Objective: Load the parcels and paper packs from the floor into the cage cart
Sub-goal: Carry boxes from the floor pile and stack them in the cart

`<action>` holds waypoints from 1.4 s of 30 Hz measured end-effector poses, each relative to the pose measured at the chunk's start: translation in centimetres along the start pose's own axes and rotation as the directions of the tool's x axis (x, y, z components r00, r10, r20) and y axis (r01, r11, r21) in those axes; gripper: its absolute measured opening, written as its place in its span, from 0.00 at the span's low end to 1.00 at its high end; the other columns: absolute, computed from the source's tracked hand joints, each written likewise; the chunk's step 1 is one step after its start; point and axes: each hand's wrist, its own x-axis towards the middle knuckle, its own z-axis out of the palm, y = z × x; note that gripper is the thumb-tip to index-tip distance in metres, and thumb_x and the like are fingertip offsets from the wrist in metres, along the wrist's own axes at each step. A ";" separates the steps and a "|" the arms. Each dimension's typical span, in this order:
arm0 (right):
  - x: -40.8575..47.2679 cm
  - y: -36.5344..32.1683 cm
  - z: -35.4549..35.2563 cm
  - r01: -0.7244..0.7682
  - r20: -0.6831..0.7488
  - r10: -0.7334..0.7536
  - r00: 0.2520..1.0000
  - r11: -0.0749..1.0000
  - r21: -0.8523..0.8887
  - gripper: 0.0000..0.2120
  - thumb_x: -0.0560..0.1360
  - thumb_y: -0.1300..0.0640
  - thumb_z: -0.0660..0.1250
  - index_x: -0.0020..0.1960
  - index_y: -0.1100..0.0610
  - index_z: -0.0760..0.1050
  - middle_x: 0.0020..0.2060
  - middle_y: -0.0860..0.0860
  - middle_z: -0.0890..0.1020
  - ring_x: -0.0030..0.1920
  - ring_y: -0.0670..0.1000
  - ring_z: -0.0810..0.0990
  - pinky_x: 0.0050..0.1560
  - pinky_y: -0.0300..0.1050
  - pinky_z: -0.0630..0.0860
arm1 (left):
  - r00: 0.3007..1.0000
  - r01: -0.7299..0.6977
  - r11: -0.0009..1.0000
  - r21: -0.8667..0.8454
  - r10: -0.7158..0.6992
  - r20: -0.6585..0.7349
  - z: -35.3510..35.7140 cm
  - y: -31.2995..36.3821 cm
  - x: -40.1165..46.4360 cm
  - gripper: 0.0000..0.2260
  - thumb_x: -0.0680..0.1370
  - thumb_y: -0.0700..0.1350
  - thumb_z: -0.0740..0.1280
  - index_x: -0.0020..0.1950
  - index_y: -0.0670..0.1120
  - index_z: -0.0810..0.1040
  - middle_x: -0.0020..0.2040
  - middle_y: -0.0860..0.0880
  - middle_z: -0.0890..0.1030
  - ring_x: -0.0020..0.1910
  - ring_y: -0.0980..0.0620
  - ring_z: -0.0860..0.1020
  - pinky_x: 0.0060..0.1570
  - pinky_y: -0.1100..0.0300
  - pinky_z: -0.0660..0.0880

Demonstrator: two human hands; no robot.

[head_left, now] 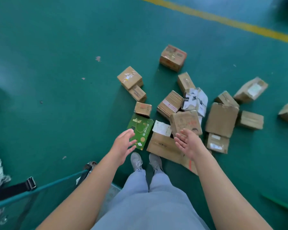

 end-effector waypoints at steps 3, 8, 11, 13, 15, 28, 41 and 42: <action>1.1 2.3 -2.2 -0.031 -0.069 0.034 0.997 0.999 0.039 0.19 0.85 0.52 0.61 0.72 0.60 0.71 0.62 0.56 0.81 0.61 0.56 0.80 0.65 0.51 0.77 | 0.997 0.061 0.996 0.060 -0.064 0.037 0.9 -0.7 2.3 0.19 0.86 0.49 0.62 0.76 0.47 0.69 0.70 0.48 0.75 0.68 0.44 0.75 0.72 0.45 0.71; 2.8 6.1 -4.4 -0.045 -0.175 0.065 0.982 0.992 0.118 0.15 0.85 0.51 0.61 0.68 0.57 0.73 0.62 0.56 0.81 0.58 0.54 0.81 0.59 0.49 0.77 | 0.983 0.124 0.973 0.194 -0.146 0.108 1.5 -1.5 6.0 0.19 0.86 0.50 0.62 0.77 0.47 0.68 0.68 0.49 0.76 0.68 0.45 0.75 0.72 0.46 0.71; 3.9 8.0 -5.1 -0.057 -0.226 0.085 0.971 0.990 0.125 0.16 0.85 0.52 0.60 0.70 0.57 0.72 0.60 0.54 0.81 0.60 0.54 0.80 0.60 0.49 0.77 | 0.974 0.143 0.949 0.282 -0.185 0.128 1.6 -2.0 8.3 0.19 0.86 0.50 0.61 0.77 0.47 0.68 0.70 0.49 0.76 0.69 0.45 0.75 0.72 0.46 0.72; 5.2 9.3 -5.7 -0.071 -0.265 0.103 0.959 0.989 0.127 0.19 0.85 0.52 0.60 0.74 0.57 0.70 0.60 0.53 0.81 0.59 0.53 0.81 0.57 0.47 0.77 | 0.969 0.148 0.927 0.346 -0.206 0.137 2.0 -2.5 10.3 0.19 0.86 0.49 0.62 0.76 0.47 0.69 0.70 0.48 0.76 0.68 0.45 0.75 0.72 0.47 0.72; 6.1 10.4 -6.2 -0.094 -0.282 0.120 0.952 0.990 0.105 0.20 0.85 0.51 0.59 0.76 0.56 0.69 0.63 0.54 0.80 0.60 0.53 0.80 0.58 0.47 0.77 | 0.966 0.159 0.907 0.389 -0.224 0.128 2.4 -3.0 12.0 0.16 0.85 0.48 0.62 0.73 0.48 0.70 0.69 0.48 0.76 0.68 0.46 0.76 0.70 0.47 0.74; 21.3 17.4 -11.2 -0.289 -0.324 0.258 0.910 0.956 -0.052 0.19 0.85 0.51 0.60 0.74 0.55 0.69 0.61 0.53 0.80 0.59 0.52 0.81 0.62 0.48 0.78 | 0.939 0.295 0.813 0.502 -0.345 0.007 6.5 -12.9 28.7 0.19 0.85 0.50 0.64 0.75 0.48 0.71 0.68 0.49 0.78 0.64 0.47 0.78 0.66 0.49 0.77; 46.2 21.8 -14.3 -0.328 -0.331 0.250 0.910 0.922 -0.206 0.21 0.85 0.53 0.59 0.76 0.55 0.66 0.68 0.53 0.75 0.60 0.52 0.78 0.59 0.45 0.78 | 0.942 0.303 0.678 0.669 -0.322 -0.099 11.1 -24.5 50.4 0.23 0.84 0.51 0.64 0.79 0.49 0.66 0.79 0.49 0.66 0.71 0.50 0.71 0.65 0.51 0.75; 47.9 22.0 -14.6 -0.332 -0.355 0.246 0.902 0.921 -0.206 0.23 0.84 0.54 0.59 0.78 0.55 0.64 0.70 0.51 0.73 0.60 0.52 0.77 0.61 0.46 0.77 | 0.941 0.306 0.668 0.678 -0.318 -0.111 11.4 -25.3 51.5 0.24 0.84 0.51 0.64 0.79 0.49 0.65 0.80 0.49 0.65 0.73 0.49 0.69 0.68 0.49 0.73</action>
